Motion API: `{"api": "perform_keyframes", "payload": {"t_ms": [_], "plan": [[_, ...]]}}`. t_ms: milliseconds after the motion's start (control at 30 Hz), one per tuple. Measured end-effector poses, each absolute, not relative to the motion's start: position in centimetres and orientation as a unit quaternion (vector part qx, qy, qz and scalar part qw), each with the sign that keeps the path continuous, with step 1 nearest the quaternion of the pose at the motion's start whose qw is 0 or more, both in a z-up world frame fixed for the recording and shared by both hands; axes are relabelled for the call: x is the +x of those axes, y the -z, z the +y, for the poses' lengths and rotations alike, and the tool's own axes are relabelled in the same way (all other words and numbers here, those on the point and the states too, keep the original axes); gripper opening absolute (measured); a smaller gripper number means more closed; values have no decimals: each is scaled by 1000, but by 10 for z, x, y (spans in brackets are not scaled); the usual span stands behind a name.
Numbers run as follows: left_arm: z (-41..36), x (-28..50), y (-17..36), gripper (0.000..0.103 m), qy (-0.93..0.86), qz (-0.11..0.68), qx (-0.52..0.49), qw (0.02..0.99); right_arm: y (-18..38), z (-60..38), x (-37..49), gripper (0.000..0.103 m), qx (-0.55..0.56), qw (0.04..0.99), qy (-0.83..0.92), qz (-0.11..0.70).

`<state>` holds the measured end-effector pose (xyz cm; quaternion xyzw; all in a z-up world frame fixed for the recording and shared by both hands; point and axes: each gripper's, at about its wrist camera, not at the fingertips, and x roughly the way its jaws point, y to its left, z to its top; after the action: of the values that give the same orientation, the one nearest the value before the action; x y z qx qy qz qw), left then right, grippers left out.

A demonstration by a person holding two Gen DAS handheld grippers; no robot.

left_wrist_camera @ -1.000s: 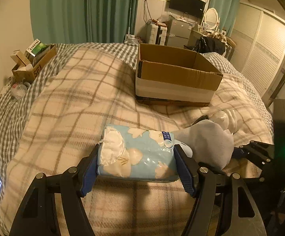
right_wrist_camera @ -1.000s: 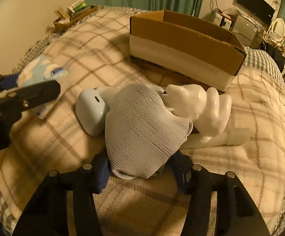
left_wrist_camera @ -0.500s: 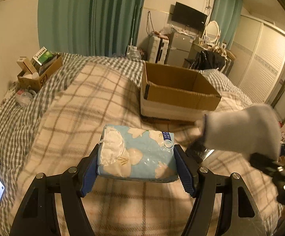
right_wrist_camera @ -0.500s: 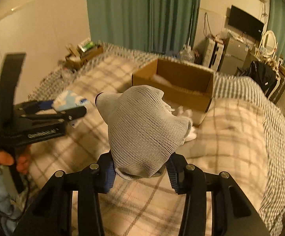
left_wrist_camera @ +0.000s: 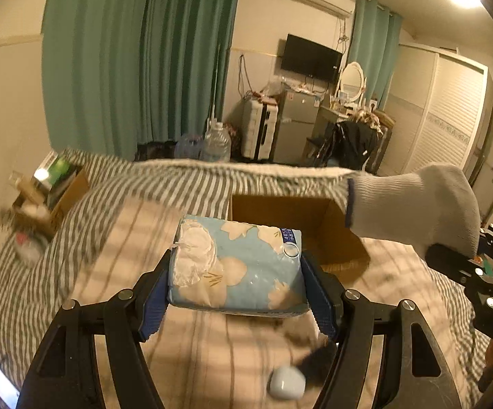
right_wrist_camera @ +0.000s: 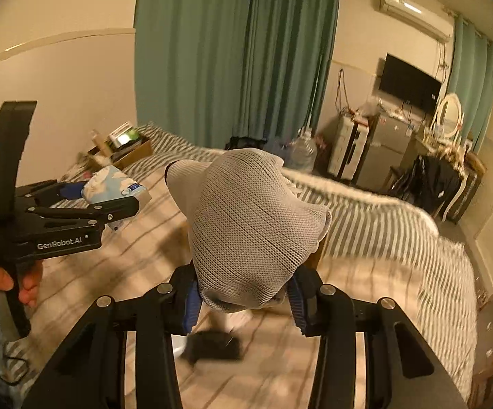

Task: Organize objects
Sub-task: 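Carry the tissue pack and sock over the box and open both grippers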

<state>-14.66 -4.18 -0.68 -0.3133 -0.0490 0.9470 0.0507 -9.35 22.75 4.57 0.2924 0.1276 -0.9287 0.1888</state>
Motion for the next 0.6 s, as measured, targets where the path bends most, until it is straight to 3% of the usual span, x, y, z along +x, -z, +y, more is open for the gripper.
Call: {"api": "perform_keyframes", "payload": {"t_ms": [300,600], "plan": [[-25,-231,10,72,-953,-44,-295,43,-55,233,-195,39,304,182,930,98],[-2,-284,67,72,-938,-14,-344,42,8,235,-264,36,346,187,914,97]]}}
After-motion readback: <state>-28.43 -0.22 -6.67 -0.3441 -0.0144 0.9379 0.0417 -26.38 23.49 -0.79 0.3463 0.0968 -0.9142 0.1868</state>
